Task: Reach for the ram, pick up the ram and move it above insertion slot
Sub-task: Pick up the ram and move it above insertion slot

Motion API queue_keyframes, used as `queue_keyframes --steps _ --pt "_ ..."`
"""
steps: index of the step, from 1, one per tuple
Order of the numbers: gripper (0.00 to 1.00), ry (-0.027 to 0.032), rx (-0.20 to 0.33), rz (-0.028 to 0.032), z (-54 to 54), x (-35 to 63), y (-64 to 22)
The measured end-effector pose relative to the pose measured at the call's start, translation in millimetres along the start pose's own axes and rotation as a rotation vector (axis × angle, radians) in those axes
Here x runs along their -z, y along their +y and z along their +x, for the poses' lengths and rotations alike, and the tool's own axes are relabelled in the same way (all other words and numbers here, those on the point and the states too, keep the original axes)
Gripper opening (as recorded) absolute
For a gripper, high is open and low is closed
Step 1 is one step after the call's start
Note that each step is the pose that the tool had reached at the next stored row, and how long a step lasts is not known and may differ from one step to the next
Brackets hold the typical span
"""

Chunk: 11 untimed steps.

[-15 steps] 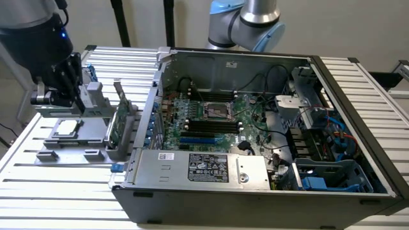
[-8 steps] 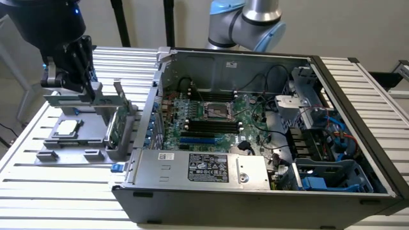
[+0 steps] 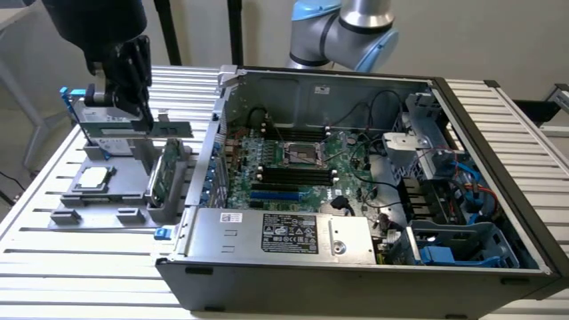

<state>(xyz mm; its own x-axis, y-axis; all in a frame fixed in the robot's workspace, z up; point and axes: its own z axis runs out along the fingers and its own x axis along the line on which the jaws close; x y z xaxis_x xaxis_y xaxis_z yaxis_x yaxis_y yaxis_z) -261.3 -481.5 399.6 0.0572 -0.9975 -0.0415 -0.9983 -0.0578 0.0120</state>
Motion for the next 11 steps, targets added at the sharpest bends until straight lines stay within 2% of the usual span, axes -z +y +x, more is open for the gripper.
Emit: queue_keyframes --steps 5,11 --pt "0.13 -0.0102 0.000 0.0005 1.0 0.9 -22.9" --pt "0.13 -0.0190 0.000 0.0011 2.2 1.2 -50.2"
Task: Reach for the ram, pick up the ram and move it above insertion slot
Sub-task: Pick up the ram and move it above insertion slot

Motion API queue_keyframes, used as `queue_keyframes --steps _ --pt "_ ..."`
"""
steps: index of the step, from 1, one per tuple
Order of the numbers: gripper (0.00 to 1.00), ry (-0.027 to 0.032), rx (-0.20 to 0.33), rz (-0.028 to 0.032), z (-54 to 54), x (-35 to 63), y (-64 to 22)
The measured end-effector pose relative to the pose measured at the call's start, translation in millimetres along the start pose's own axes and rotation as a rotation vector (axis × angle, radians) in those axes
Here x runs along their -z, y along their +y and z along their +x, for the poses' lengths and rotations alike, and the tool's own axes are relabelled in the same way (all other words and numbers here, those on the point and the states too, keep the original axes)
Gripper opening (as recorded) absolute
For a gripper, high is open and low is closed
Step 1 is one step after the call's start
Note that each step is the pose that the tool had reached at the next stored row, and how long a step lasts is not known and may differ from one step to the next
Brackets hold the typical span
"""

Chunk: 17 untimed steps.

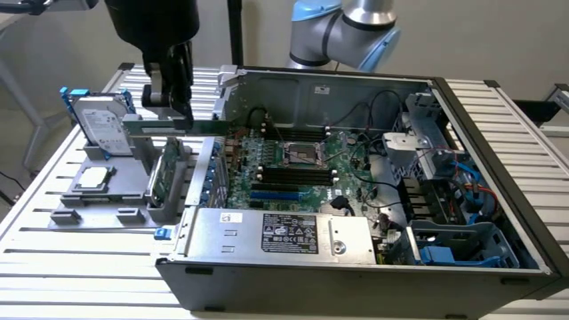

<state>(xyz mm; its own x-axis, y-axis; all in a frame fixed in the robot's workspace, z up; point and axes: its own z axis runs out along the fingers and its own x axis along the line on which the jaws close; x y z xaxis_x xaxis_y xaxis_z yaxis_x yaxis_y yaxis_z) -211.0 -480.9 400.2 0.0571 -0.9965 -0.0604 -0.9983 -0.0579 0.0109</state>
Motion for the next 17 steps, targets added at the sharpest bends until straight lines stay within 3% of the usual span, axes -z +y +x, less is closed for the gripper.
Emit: queue_keyframes --steps 8,17 --pt "0.13 -0.0086 0.000 0.0004 1.5 0.5 -36.2" --pt "0.13 -0.0096 0.000 0.0000 0.7 -0.6 -77.2"
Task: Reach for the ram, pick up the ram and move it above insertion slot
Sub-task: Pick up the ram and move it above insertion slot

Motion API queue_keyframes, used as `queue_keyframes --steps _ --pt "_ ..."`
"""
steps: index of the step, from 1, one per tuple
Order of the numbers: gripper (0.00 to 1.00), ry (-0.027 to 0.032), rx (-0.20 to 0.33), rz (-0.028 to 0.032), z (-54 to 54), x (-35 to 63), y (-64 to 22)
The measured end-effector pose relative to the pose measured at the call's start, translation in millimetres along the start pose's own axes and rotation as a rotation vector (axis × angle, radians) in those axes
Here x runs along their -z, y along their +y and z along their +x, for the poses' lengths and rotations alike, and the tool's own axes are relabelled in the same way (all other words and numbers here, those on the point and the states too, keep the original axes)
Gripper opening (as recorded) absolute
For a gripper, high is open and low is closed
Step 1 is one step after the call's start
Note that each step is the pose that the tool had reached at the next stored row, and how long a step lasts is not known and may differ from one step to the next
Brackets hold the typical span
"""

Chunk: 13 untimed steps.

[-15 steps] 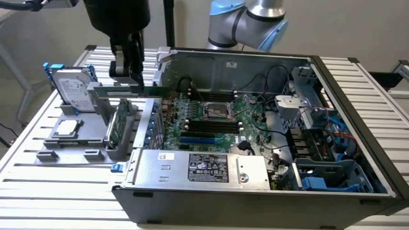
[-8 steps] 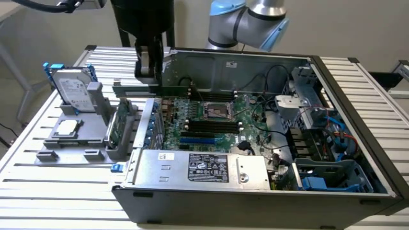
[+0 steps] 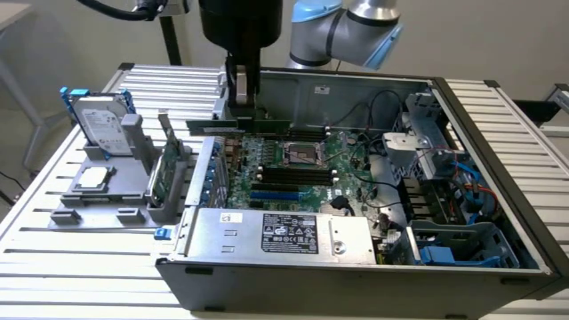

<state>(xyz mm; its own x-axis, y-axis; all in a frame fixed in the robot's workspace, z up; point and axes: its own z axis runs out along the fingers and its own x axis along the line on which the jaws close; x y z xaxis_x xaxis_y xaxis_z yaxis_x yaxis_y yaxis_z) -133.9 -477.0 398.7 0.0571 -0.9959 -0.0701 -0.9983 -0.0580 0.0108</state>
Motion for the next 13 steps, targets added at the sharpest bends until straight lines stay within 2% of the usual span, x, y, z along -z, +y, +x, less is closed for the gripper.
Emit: queue_keyframes --steps 6,13 --pt "0.13 -0.0001 0.000 -0.0001 -7.5 -5.5 -27.1" --pt "0.13 0.0001 0.000 0.0000 -28.3 -14.9 -48.7"
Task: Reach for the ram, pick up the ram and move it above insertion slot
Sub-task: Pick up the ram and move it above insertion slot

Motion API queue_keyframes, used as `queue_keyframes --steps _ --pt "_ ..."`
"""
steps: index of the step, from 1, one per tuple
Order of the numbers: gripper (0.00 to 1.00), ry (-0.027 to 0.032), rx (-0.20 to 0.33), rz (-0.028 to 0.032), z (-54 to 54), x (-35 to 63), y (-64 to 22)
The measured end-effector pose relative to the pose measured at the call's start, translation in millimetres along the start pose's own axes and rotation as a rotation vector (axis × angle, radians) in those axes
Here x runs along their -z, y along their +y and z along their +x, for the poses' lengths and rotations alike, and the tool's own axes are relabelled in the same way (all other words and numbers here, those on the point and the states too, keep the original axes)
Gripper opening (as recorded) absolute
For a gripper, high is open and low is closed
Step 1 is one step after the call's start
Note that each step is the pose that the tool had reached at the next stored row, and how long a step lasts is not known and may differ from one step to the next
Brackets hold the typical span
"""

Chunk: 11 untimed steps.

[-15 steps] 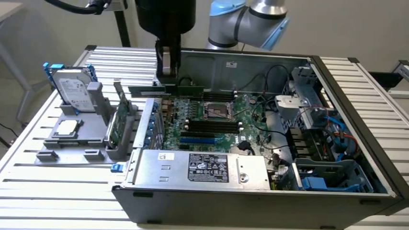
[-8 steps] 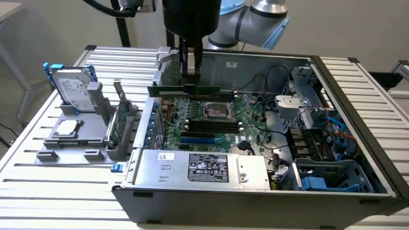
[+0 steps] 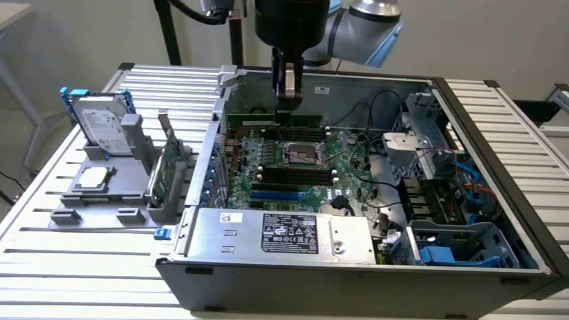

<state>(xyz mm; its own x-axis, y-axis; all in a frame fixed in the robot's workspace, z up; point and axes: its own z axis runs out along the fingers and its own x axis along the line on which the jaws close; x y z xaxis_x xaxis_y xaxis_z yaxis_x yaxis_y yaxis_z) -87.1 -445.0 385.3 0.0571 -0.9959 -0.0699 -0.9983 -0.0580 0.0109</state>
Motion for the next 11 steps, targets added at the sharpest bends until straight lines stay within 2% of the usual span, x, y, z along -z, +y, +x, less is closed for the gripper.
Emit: queue_keyframes --steps 6,11 --pt "0.13 0.0002 0.000 0.0000 -13.7 -8.5 -17.0" --pt "0.13 0.0003 -0.002 0.0001 -20.6 -15.5 -27.2"
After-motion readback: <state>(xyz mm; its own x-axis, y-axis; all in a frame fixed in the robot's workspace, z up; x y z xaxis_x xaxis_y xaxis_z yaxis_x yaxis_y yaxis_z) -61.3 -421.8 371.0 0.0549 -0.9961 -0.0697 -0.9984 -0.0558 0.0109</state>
